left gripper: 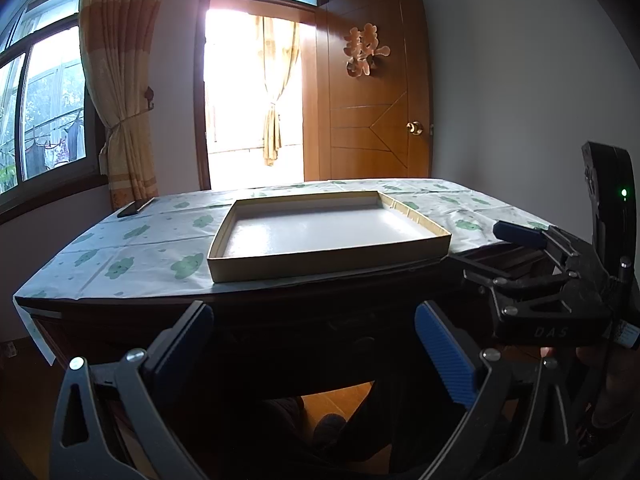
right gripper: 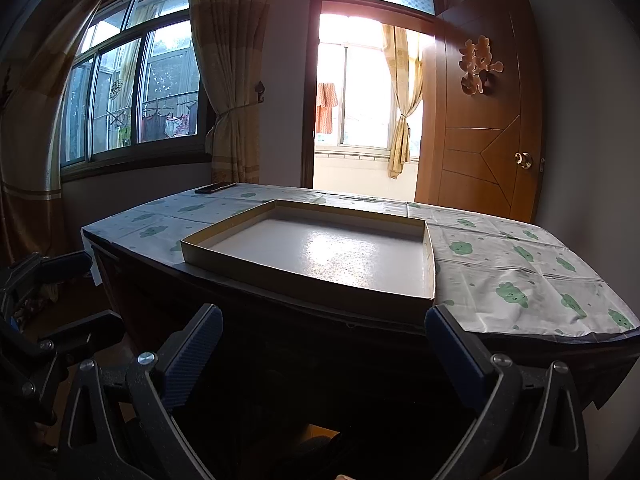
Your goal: Take underwear out of drawer
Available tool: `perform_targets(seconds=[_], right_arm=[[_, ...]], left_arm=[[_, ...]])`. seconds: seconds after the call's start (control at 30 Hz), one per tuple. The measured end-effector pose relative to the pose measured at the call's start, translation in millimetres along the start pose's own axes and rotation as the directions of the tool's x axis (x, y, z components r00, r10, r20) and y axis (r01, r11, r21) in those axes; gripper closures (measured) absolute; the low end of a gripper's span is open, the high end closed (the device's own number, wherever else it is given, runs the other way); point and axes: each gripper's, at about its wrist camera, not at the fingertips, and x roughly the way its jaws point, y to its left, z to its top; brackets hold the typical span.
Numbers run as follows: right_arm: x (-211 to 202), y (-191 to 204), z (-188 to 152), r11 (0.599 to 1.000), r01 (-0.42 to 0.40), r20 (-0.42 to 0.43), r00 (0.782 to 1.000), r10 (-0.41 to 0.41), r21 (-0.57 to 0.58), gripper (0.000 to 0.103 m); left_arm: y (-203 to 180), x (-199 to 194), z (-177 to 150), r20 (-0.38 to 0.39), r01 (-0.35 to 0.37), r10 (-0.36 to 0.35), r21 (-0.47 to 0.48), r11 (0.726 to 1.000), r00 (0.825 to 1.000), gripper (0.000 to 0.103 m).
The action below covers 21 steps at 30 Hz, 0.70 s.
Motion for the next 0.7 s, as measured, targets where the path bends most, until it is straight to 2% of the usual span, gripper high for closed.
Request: perform_targets(seconds=[0.7], right_arm=[[0.8,-0.7,-2.0,1.0,-0.001,-0.003,1.0,0.001,-0.002,0.001]], left_arm=[[6.8,1.1,0.0,0.004,-0.004,0.004,-0.003,1.0,1.0,0.0]])
